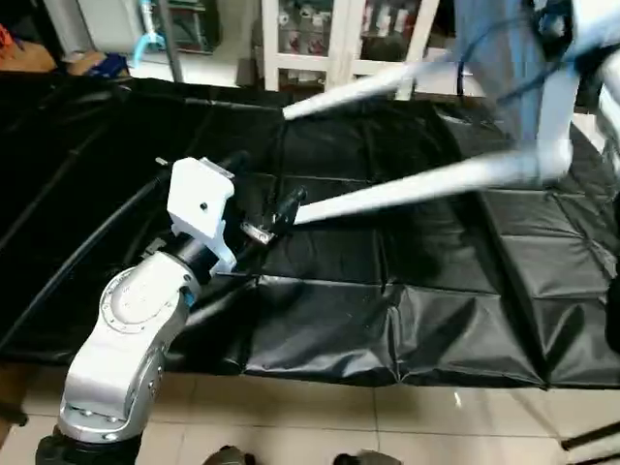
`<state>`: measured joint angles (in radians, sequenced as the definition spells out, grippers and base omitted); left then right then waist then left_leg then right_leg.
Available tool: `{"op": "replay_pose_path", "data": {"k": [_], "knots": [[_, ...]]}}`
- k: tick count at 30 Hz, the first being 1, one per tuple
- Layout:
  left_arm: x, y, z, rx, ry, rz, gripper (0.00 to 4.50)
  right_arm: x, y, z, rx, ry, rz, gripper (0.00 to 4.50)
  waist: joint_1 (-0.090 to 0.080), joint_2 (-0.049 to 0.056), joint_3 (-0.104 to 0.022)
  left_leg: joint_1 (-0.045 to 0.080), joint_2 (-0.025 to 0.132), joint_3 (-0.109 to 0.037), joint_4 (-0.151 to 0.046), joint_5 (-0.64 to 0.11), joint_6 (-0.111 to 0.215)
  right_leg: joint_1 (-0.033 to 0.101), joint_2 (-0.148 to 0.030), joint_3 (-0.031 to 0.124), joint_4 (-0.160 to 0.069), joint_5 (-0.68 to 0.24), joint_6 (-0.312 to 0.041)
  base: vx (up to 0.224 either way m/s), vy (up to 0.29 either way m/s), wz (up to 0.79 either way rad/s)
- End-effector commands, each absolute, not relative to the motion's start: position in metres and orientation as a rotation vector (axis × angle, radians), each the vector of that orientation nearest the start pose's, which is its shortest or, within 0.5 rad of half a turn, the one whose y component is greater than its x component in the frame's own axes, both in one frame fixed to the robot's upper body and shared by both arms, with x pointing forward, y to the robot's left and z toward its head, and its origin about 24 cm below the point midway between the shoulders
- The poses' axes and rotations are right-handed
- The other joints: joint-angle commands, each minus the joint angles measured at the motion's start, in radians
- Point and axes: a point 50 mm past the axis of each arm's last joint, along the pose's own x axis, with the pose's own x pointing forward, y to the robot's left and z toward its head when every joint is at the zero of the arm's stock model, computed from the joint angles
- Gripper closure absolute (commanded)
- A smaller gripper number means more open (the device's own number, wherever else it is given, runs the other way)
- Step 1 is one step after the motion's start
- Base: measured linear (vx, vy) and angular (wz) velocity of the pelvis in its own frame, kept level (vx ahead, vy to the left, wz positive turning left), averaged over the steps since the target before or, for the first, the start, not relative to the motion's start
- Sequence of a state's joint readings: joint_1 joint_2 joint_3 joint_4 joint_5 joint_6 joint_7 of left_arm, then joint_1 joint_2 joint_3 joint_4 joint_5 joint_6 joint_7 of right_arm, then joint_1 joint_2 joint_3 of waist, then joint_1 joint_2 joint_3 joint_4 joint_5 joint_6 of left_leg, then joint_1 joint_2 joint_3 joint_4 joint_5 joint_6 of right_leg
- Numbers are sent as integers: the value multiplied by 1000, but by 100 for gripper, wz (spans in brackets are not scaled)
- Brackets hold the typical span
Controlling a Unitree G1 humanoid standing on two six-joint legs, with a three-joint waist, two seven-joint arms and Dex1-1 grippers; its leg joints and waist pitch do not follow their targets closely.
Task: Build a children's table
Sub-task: Flip table
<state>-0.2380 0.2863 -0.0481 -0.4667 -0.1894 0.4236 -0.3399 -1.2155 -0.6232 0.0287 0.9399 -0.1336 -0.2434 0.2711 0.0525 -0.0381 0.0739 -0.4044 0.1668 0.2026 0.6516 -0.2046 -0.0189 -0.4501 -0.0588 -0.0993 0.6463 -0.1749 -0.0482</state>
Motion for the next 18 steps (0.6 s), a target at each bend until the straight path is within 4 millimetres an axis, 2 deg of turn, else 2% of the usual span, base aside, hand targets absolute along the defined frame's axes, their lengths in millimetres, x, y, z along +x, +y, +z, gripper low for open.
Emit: {"op": "replay_pose_path", "data": {"k": [1,4,9,10,15,18], "knots": [[263,134,175,191,-253,-515,0,389,-220,328,-1015,-514,134,247,-2,-27,-78,16,58,-28,-58,-147,79,68,-80,64,-83,-262,-111,0,0,0],[264,135,179,198,-261,-516,0,391,-218,336,-1069,-496,152,247,-4,-27,-74,17,58,-28,-57,-181,72,64,-79,64,-87,-307,-112,0,0,0],[264,137,180,206,-265,-508,0,392,-216,344,-1162,-453,179,247,-1,-23,-66,30,65,-29,-59,-230,45,51,-78,66,-95,-357,-105,0,0,0],[263,137,181,203,-267,-506,0,392,-217,348,-1189,-434,169,247,-3,-20,-63,40,68,-29,-59,-270,25,44,-77,66,-97,-378,-112,0,0,0],[263,136,182,201,-268,-505,0,391,-220,359,-1222,-414,134,247,-5,-20,-57,45,70,-32,-62,-334,-6,39,-80,70,-100,-415,-108,0,0,0],[263,136,182,197,-268,-502,0,391,-223,365,-1244,-400,96,247,-10,-21,-55,47,74,-39,-69,-397,-42,39,-79,68,-100,-430,-92,0,0,0]]}}
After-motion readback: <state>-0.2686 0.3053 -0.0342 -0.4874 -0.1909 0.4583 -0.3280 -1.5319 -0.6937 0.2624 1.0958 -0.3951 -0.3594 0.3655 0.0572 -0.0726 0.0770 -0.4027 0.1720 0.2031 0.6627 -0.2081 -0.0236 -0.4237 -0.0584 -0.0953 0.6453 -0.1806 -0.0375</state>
